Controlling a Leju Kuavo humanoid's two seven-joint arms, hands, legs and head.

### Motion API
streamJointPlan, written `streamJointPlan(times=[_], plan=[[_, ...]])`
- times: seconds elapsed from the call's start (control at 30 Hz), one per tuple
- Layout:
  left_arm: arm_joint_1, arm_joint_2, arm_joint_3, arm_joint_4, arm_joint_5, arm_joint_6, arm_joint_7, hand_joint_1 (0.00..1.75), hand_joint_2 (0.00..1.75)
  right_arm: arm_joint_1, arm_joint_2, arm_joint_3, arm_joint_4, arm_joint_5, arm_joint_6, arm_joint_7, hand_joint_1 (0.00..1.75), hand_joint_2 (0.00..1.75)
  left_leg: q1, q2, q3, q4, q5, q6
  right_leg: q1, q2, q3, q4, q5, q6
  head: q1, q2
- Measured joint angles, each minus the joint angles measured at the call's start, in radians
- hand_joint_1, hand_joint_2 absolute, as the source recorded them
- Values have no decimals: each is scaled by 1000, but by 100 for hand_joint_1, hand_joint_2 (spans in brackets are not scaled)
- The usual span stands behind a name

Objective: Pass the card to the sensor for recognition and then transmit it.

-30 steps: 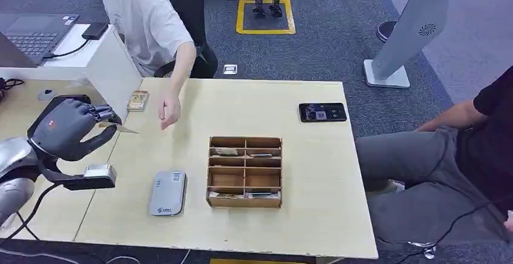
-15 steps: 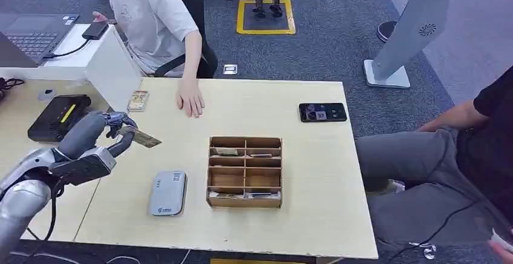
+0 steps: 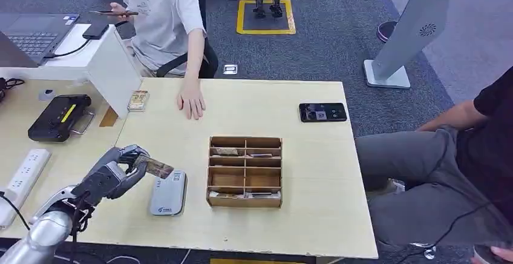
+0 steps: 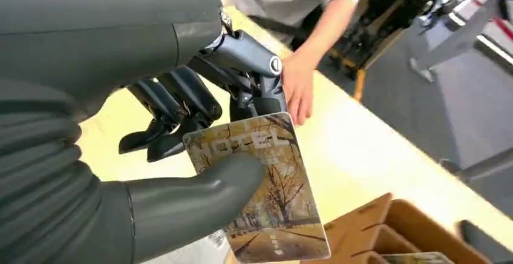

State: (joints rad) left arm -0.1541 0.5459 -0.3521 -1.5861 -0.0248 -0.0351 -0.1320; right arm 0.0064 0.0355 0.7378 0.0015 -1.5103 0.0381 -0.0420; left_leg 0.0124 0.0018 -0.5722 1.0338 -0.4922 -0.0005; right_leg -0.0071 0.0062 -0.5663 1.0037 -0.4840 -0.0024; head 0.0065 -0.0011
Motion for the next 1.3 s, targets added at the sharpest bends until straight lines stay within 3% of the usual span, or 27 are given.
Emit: streamJointPlan(times=[0.57,0.8,1.13,1.3], plan=[[76,-34,8,121,-51,32,3,175,175,-13,-9,32,2,-1,-5,21,0,0,0,-1,0,0,0,0,0,0,0,0,0,0,0,0],[84,-56,20,140,-130,53,5,175,175,-17,-9,42,2,-2,-17,22,0,0,0,-1,0,0,0,0,0,-1,0,0,0,0,0,0],[90,-92,38,164,-158,48,6,175,175,-27,-10,65,2,-6,-25,34,0,0,0,-1,0,0,0,0,0,-1,0,0,0,0,0,0],[87,-105,39,176,-237,58,21,175,175,-32,-13,76,3,-7,-33,35,0,0,0,-1,0,0,0,0,0,-1,0,0,0,0,0,0]])
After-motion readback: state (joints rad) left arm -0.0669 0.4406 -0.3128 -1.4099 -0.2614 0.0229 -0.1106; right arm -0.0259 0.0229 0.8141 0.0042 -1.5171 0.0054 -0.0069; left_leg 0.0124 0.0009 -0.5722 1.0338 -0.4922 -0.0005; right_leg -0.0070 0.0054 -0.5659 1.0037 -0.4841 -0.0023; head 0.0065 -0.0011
